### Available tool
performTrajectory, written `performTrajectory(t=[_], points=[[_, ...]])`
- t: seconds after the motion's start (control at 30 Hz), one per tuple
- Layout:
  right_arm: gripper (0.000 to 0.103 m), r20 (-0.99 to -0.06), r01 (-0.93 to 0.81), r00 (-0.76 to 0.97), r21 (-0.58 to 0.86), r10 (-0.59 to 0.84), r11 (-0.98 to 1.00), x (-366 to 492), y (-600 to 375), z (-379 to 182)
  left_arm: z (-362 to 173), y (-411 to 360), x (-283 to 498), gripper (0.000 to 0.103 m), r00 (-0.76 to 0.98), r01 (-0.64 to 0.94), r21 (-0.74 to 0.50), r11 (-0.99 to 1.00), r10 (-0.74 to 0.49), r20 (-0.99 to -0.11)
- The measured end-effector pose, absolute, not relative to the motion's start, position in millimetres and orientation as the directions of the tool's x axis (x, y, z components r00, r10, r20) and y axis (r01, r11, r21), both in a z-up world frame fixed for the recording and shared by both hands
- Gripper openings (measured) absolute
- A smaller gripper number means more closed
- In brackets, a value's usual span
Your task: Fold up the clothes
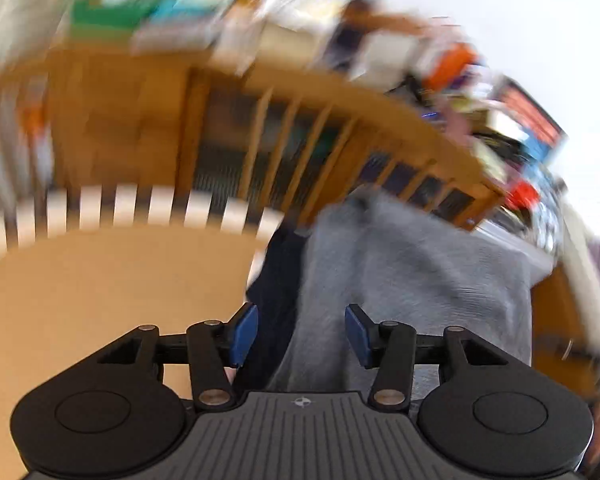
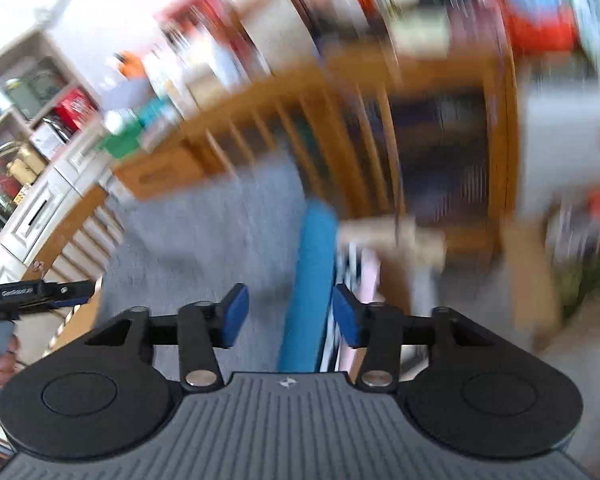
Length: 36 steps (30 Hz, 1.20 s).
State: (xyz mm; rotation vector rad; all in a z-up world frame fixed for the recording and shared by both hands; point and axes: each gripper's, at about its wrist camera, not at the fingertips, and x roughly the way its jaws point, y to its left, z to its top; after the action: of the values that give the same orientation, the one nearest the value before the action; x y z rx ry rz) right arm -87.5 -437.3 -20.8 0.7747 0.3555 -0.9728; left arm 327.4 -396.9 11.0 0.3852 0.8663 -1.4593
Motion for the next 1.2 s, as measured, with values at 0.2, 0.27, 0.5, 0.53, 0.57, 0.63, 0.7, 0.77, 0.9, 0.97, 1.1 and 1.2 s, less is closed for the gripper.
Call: performTrajectory(t=[0.2, 0.27, 0.5, 0.53, 0.57, 0.63, 0.7, 0.77, 0.9, 0.97, 1.1, 1.2], points=[[0.029, -0.563, 0.809, 0.586, 0.364, -0.583, 0.462, -14, -467, -26, -3, -410, 229, 0.057, -0.202, 0.979, -0.127, -0.158, -0.695, -0.690], [0.024, -0.612, 0.810, 0.578, 0.354, -0.539, 0.467, 13, -482, -44, -26, -409, 214, 0.055, -0.145, 0.984, -0.037, -0.175, -0.661, -0.736], [0.018, -0.664, 0.823, 0.526, 0.239, -0.531, 0.516, 62, -493, -69, -38, -375, 240, 0.046, -0.158, 0.987, -0.105, -0.119, -0.688, -0.709], [0.018, -0.668, 0.824, 0.516, 0.217, -0.536, 0.524, 66, -489, -68, -37, -371, 241, 0.045, -0.152, 0.988, -0.101, -0.114, -0.692, -0.706], [0.018, -0.670, 0.824, 0.510, 0.200, -0.539, 0.531, 68, -484, -66, -36, -368, 241, 0.045, -0.141, 0.990, -0.090, -0.110, -0.700, -0.700], [0.019, -0.665, 0.820, 0.514, 0.197, -0.542, 0.537, 64, -473, -54, -34, -360, 242, 0.045, -0.120, 0.993, -0.069, -0.101, -0.714, -0.689], [0.024, -0.611, 0.804, 0.560, 0.237, -0.559, 0.546, 48, -451, -36, -31, -352, 242, 0.053, -0.099, 0.995, -0.048, -0.091, -0.729, -0.677], [0.024, -0.579, 0.788, 0.580, 0.221, -0.573, 0.574, 38, -427, -31, -32, -346, 242, 0.066, -0.074, 0.996, -0.020, -0.082, -0.734, -0.676], [0.023, -0.632, 0.789, 0.496, 0.042, -0.595, 0.613, 51, -405, -73, -59, -347, 243, 0.074, -0.023, 1.000, -0.010, -0.022, -0.701, -0.713], [0.023, -0.607, 0.783, 0.479, -0.030, -0.634, 0.621, 53, -394, -75, -55, -342, 242, 0.074, -0.016, 1.000, -0.017, -0.005, -0.705, -0.709], [0.025, -0.562, 0.811, 0.499, 0.036, -0.660, 0.583, 33, -362, -37, -32, -328, 235, 0.070, -0.005, 1.000, -0.016, 0.008, -0.724, -0.690], [0.037, -0.542, 0.847, 0.463, 0.038, -0.701, 0.530, 10, -318, -18, -15, -302, 226, 0.082, -0.025, 0.999, -0.034, -0.003, -0.751, -0.660]])
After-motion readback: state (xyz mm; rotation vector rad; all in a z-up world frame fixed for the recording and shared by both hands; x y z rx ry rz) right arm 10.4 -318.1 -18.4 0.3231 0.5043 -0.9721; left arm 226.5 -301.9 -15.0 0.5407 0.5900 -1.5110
